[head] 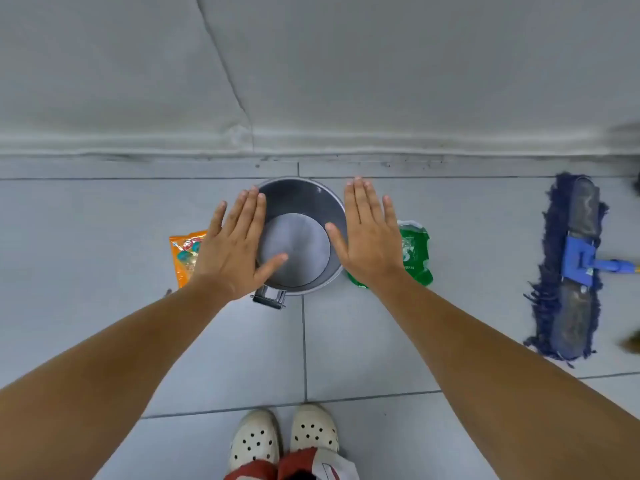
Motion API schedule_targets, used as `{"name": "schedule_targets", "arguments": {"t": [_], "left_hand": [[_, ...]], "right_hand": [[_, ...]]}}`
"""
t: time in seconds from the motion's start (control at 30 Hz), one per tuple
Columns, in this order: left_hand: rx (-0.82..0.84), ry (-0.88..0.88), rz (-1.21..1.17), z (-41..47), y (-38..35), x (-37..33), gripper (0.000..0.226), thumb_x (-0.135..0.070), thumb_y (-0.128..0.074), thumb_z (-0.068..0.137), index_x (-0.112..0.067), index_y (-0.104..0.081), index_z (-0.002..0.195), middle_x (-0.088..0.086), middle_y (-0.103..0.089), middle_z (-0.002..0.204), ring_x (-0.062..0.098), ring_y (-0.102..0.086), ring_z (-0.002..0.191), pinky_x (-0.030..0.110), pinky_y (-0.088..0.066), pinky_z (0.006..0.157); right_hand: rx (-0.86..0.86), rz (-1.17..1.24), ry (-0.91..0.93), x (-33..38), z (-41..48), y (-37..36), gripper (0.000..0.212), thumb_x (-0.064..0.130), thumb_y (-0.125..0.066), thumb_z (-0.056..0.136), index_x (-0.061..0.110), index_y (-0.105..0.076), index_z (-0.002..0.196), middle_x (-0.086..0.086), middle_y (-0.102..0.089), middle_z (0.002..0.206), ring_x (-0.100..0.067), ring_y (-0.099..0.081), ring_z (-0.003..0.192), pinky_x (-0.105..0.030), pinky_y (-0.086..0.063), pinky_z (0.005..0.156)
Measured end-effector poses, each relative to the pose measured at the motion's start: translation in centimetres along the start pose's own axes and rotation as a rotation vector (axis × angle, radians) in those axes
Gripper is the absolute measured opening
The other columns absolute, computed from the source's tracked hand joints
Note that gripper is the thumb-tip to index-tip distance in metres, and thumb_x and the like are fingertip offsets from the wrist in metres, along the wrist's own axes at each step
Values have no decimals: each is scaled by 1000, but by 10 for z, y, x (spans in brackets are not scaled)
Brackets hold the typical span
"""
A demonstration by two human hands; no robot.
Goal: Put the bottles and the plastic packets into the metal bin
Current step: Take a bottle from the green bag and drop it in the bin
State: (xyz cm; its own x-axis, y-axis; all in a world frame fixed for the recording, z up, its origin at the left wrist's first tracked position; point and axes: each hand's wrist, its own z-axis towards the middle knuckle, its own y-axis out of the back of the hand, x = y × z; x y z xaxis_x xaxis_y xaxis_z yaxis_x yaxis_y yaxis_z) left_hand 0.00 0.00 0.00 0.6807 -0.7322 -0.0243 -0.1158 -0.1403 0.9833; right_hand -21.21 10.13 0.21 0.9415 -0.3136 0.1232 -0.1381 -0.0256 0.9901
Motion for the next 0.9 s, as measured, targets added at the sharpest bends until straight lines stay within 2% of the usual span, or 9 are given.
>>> {"name": "schedule_targets", "arguments": {"t": [0.2,0.33,0.5,0.6,0.7,0.9], "left_hand": [[5,28,22,20,-56,14,96,-74,-11,85,-6,2,151,15,-8,162,26,-8,150,36,9,118],[51,17,-8,26,-87,17,98,-76,-10,83,-7,5,152,14,3,162,25,4,150,39,3,121],[59,12,-3,28,-101,12,99,-77,-8,83,-6,4,151,15,1,162,27,1,150,44,-1,122],[53,9,-32,29,-103,14,99,-77,-10,84,-6,2,152,15,0,162,27,0,150,45,0,122],[45,-1,-50,29,-104,16,100,-77,-11,84,-6,0,152,14,-2,162,27,-1,150,44,0,122],[28,-1,-85,25,-106,16,100,-79,-11,83,-8,-2,152,13,-5,162,27,-5,150,43,2,122]], "right_hand": [[-39,46,-79,-22,9,-55,71,51,-19,96,5,-18,150,-13,-19,158,-28,-16,146,-48,-11,118],[-36,121,-152,-47,8,-86,67,49,-17,97,9,-16,151,-13,-15,159,-27,-12,147,-47,-11,119],[-29,288,-246,-66,-5,-117,61,43,-19,100,11,-19,151,-12,-17,159,-25,-16,146,-44,-18,119],[48,286,-322,-71,-16,-144,54,36,-26,103,14,-19,151,-11,-15,160,-29,-17,146,-50,-30,113],[186,249,-425,-70,-18,-170,55,29,-36,102,20,-15,152,-11,-6,161,-33,-10,146,-53,-36,109],[405,191,-564,-73,-12,-208,53,29,-38,102,33,-17,151,-10,3,161,-42,1,145,-57,-33,106]]}}
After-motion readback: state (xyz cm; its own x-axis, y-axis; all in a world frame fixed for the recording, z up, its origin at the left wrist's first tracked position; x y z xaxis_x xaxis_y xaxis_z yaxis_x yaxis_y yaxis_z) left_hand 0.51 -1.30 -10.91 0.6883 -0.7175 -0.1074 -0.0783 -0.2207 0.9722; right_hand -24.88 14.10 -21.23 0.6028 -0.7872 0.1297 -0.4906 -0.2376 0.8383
